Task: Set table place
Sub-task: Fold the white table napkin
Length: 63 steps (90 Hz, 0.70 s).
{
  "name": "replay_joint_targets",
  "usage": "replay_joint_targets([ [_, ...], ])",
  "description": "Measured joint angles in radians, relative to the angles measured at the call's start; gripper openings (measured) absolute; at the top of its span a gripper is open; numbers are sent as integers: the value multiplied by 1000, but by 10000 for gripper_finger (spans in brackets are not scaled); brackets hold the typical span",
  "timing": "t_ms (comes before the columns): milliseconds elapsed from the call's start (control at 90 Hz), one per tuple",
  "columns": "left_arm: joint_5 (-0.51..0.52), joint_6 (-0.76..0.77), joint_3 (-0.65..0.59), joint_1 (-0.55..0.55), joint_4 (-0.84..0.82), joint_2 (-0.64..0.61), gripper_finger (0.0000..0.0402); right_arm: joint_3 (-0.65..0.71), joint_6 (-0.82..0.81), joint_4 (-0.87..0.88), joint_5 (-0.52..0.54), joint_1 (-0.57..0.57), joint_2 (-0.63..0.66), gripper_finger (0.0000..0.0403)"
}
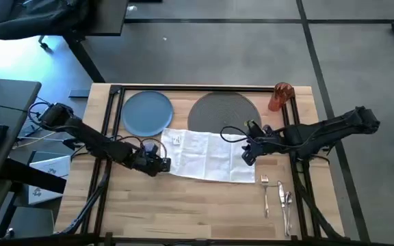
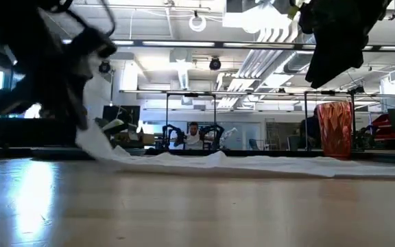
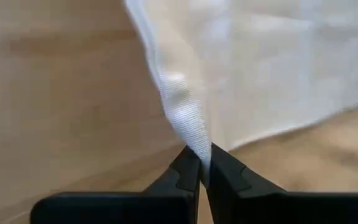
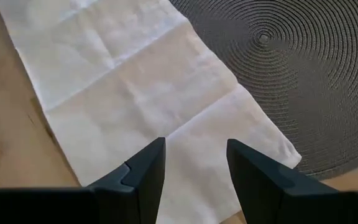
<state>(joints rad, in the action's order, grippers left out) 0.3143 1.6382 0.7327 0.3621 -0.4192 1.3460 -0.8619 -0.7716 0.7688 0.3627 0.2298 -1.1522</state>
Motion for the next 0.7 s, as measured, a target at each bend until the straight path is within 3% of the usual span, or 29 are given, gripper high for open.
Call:
replay_joint_targets([
  [156,-2,-375,185,-119,-39,18,0,0,120,-95,-53,0,0,155],
  [278,-50,-598,308,-214,-38,104,0,0,148,-114,-44,-2,0,156],
  [456,-247,-844,493,-263,-18,344,0,0,64,-79,-75,-22,1,156],
  [578,-270,-947,676,-256,-242,440,0,-45,-4,53,-126,-25,3,156],
  [700,-178,-1081,848,-294,-533,436,0,-122,-40,190,-123,8,8,156],
])
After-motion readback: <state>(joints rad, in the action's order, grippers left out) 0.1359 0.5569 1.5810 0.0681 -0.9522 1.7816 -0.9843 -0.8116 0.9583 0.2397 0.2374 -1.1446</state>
